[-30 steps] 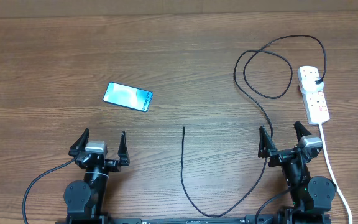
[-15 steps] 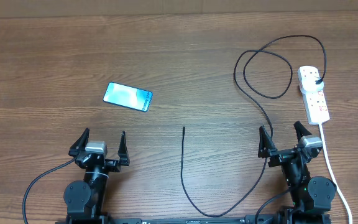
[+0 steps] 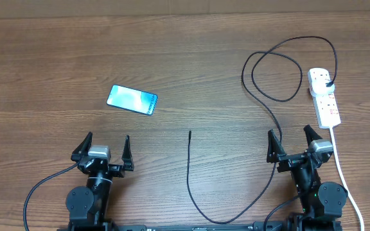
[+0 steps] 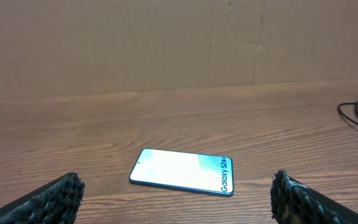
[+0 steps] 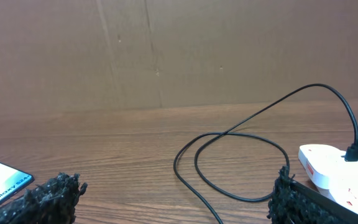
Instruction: Plug charger to phone and switch on socket
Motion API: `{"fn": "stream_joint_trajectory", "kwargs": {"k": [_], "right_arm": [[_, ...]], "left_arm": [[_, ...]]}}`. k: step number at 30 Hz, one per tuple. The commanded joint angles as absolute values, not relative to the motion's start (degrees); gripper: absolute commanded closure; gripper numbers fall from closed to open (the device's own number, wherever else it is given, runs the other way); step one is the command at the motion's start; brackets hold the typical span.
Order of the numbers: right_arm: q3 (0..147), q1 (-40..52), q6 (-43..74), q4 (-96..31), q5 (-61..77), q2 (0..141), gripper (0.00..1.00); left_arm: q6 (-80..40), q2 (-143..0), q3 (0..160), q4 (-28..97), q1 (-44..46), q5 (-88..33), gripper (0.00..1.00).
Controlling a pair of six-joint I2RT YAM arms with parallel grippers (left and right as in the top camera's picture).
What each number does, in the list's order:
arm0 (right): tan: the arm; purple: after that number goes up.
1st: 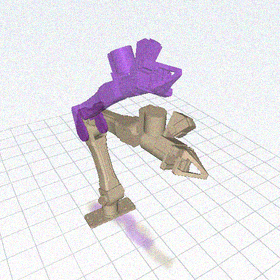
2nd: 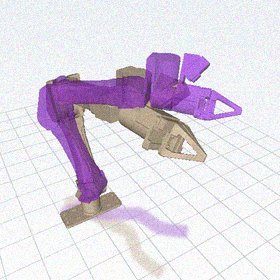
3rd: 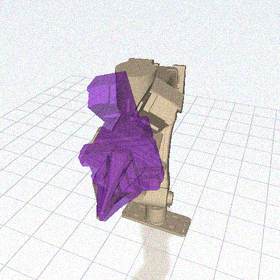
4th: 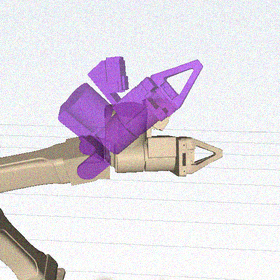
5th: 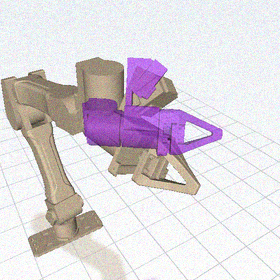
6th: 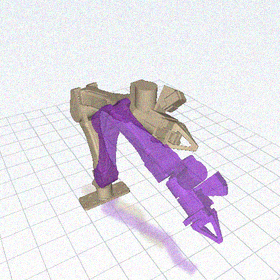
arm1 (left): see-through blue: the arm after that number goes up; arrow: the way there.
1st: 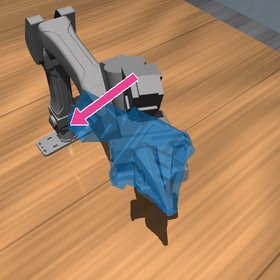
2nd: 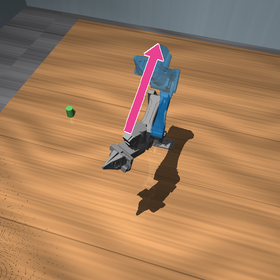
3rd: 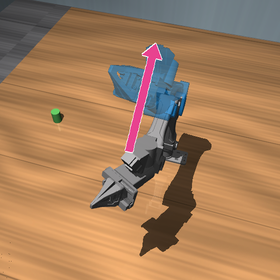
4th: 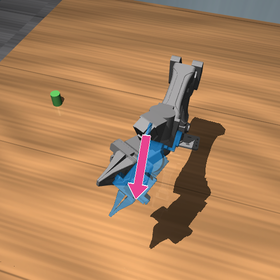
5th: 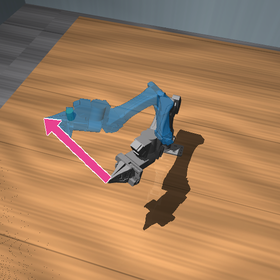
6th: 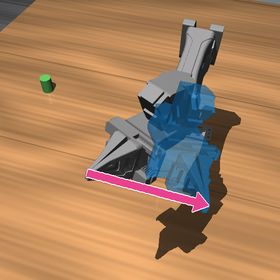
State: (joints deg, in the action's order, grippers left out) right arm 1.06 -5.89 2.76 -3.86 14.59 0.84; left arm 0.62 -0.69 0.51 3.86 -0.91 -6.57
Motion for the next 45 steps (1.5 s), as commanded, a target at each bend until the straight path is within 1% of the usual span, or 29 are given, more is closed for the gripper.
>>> {"fn": "stream_joint_trajectory", "kwargs": {"k": [1, 37, 45], "right_arm": [[0.45, -5.48, 2.55, -3.55, 13.98, 0.19, 0.0], [0.45, -5.48, 2.55, -3.55, 13.98, 0.19, 0.0], [0.45, -5.48, 2.55, -3.55, 13.98, 0.19, 0.0]], "left_arm": [[1.74, -0.27, 0.27, 4.05, -1.5, -5.76, 0.01], [1.04, -0.27, 0.27, 3.86, -1.48, -6.02, 0.0], [-1.93, -0.27, 1.19, 4.32, -1.48, -6.07, 0.0]]}}
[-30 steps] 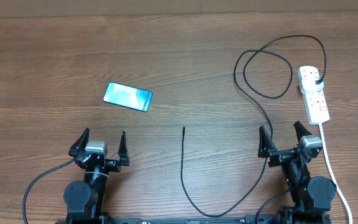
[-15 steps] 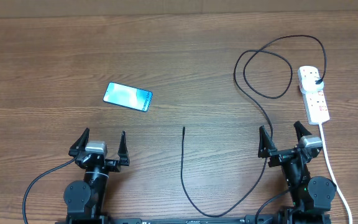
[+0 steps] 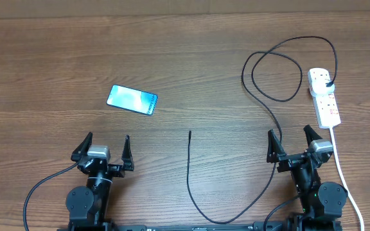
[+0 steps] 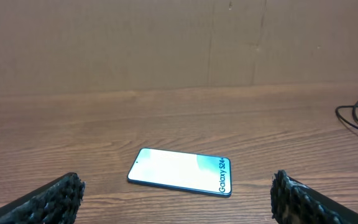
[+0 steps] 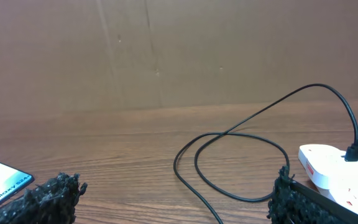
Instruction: Plug charger to phone and switch on socket
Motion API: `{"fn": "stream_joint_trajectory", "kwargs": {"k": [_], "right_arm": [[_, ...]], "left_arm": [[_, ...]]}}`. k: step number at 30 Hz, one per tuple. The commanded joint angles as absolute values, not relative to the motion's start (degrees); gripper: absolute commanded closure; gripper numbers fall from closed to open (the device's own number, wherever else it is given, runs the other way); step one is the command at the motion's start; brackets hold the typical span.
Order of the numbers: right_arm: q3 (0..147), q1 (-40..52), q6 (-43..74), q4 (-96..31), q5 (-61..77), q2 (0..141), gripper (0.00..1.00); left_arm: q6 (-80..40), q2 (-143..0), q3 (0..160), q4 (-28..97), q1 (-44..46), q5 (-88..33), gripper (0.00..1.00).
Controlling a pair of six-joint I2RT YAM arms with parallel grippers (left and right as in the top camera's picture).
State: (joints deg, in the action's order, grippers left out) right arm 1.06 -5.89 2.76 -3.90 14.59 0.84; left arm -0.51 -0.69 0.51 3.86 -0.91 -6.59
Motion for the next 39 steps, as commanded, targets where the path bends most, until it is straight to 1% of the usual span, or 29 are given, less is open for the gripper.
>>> {"fn": "stream_joint_trajectory", "kwargs": {"k": [1, 8, 13, 18, 25, 28, 30, 33, 37, 39], "right_arm": [[0.45, -5.48, 2.55, -3.55, 13.98, 0.19, 0.0], [0.45, -5.48, 2.55, -3.55, 13.98, 0.19, 0.0], [0.45, -5.48, 2.55, -3.55, 13.98, 0.19, 0.0], [0.45, -5.48, 2.55, -3.55, 13.96, 0.19, 0.0], [0.45, -5.48, 2.55, -3.55, 13.98, 0.19, 0.0], [0.45, -5.48, 2.55, -3.55, 13.98, 0.19, 0.0], [0.45, -5.48, 2.55, -3.55, 13.98, 0.19, 0.0], [0.45, -5.48, 2.55, -3.55, 13.98, 0.19, 0.0], [0.45, -5.48, 2.55, -3.55, 13.98, 0.19, 0.0], [0.45, -5.48, 2.55, -3.55, 13.98, 0.19, 0.0]], "left_arm": [[-1.91, -0.27, 1.45, 4.29, -1.48, -6.07, 0.01], [-1.91, -0.97, 8.93, 9.78, -1.48, -5.74, 0.0], [-1.91, -5.76, 15.25, 12.23, -1.48, -5.39, 0.0], [-1.96, -14.17, 21.58, 12.23, -1.48, -5.39, 0.01], [-5.48, -33.28, 37.15, 16.32, -1.48, -5.41, 0.01], [-7.22, -40.91, 44.66, 20.69, -1.48, -5.39, 0.0], [-8.45, -48.16, 52.62, 26.33, -1.48, -5.1, 0.0], [-13.06, -55.96, 61.65, 34.28, -1.48, -1.04, 0.0], [-13.52, -65.63, 73.06, 45.54, -1.48, -0.47, 0.0], [-13.47, -69.41, 76.97, 49.15, -1.48, -1.34, 0.0]]}}
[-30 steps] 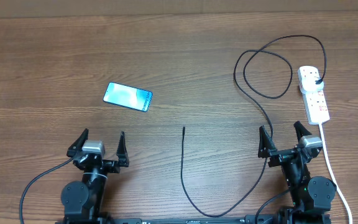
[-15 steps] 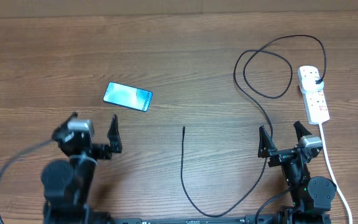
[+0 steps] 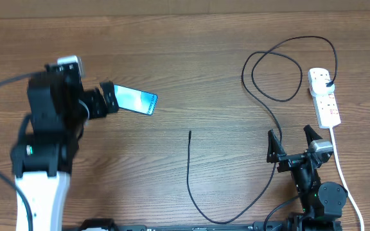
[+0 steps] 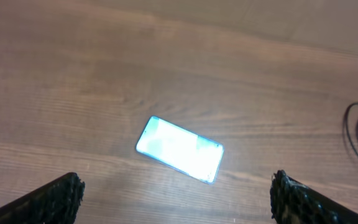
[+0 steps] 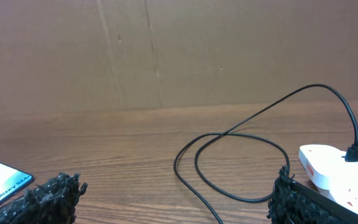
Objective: Plug charger to phone and switch on socket
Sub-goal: 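Move the left gripper over the Galaxy phone and lower toward it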
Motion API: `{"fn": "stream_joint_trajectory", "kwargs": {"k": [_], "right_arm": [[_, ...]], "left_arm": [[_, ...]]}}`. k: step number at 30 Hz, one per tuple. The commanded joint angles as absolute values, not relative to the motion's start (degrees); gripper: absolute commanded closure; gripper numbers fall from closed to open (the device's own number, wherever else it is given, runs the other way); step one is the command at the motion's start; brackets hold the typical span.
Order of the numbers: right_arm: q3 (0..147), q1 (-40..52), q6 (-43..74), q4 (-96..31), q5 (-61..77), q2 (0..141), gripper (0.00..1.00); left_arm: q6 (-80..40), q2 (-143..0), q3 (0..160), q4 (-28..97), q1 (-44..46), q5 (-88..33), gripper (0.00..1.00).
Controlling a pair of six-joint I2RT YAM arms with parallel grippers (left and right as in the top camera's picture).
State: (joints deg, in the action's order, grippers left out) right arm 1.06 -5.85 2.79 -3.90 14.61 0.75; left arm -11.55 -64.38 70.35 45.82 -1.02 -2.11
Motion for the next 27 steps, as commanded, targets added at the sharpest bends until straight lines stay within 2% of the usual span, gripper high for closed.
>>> {"fn": "stream_joint_trajectory", "kwargs": {"k": [1, 6, 11, 17, 22, 27], "right_arm": [[0.45, -5.48, 2.55, -3.55, 13.98, 0.19, 0.0], [0.45, -5.48, 2.55, -3.55, 13.98, 0.19, 0.0], [0.45, -5.48, 2.55, -3.55, 13.98, 0.19, 0.0], [0.45, -5.48, 2.55, -3.55, 13.98, 0.19, 0.0], [0.45, -5.48, 2.55, -3.55, 13.98, 0.19, 0.0], [0.45, -5.48, 2.55, -3.55, 13.98, 0.19, 0.0]], "left_arm": [[-13.47, -71.11, 78.28, 50.06, -1.48, -2.55, 0.01], [-13.61, -75.81, 78.91, 53.84, -1.48, -8.91, 0.0], [-16.36, -80.64, 78.91, 52.49, -1.48, -14.37, 0.0], [-34.68, -83.24, 78.96, 54.26, -1.43, -3.6, 0.0], [-41.21, -85.8, 82.06, 57.06, -0.93, -2.13, 0.0], [-48.49, -91.33, 90.28, 65.41, 1.3, 3.46, 0.0]]}}
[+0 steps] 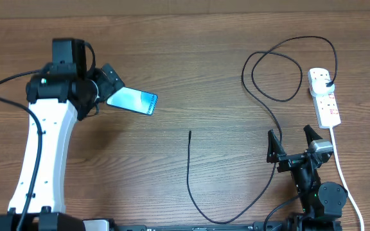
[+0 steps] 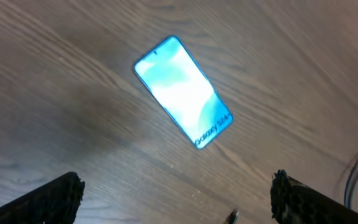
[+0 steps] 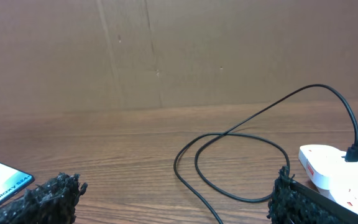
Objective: Plug charger to phone and switch on socket
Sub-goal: 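Move the left gripper over the Galaxy phone and lower toward it, then lower the left gripper onto the phone and align with its long edges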
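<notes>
A lit, face-up phone (image 1: 132, 100) lies on the wooden table (image 1: 191, 51) at the left. In the left wrist view the phone (image 2: 182, 91) shows from above, slanted. My left gripper (image 1: 103, 92) hangs open just left of it, nothing between its fingers (image 2: 48, 199). The black charger cable (image 1: 189, 167) runs from a white power strip (image 1: 324, 96) at the right, loops, and ends in a free plug tip (image 1: 190, 133) mid-table. My right gripper (image 1: 292, 142) stands open at the front right, beside the cable, empty.
The power strip's white lead (image 1: 345, 179) runs down the right side past the right arm. A brown cardboard wall (image 3: 179, 50) closes the far side. The cable loop (image 3: 229, 162) lies on the table ahead of the right gripper.
My left arm has reached farther over the table, and its wrist has turned to look down on the phone from closer. Phone, cable and right arm have not moved.
Both grippers first stood open at the front edge, the phone lying ahead of the left one. By 0.9 s ago the left arm had risen and extended toward the phone. Now it hangs open right beside the phone. The right arm stayed still throughout.
</notes>
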Motion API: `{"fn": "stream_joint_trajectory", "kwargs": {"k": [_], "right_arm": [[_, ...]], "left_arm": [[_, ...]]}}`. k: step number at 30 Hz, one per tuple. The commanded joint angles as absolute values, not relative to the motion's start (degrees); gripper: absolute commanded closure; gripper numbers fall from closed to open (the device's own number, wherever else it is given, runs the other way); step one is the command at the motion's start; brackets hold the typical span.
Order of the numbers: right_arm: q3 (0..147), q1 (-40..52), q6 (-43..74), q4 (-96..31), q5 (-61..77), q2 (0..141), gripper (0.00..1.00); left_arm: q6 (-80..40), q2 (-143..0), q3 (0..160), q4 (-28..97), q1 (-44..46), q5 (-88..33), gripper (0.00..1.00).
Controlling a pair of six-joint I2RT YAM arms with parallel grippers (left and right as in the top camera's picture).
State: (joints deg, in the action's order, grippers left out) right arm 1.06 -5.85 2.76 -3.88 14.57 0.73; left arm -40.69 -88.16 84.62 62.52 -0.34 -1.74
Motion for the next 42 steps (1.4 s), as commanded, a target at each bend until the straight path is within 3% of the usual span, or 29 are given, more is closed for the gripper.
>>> {"fn": "stream_joint_trajectory", "kwargs": {"k": [1, 10, 16, 42], "right_arm": [[0.45, -5.48, 2.55, -3.55, 13.98, 0.19, 0.0], [0.45, -5.48, 2.55, -3.55, 13.98, 0.19, 0.0], [0.45, -5.48, 2.55, -3.55, 13.98, 0.19, 0.0], [0.45, -5.48, 2.55, -3.55, 13.98, 0.19, 0.0]], "left_arm": [[-49.1, -92.66, 92.05, 66.81, 1.76, 3.86, 0.0], [-57.49, -107.7, 107.94, 74.63, 6.09, 4.56, 0.0], [-66.92, -111.46, 108.14, 74.63, 6.2, 4.99, 0.0], [-73.36, -127.92, 108.07, 71.42, 7.92, 3.57, 0.0]]}}
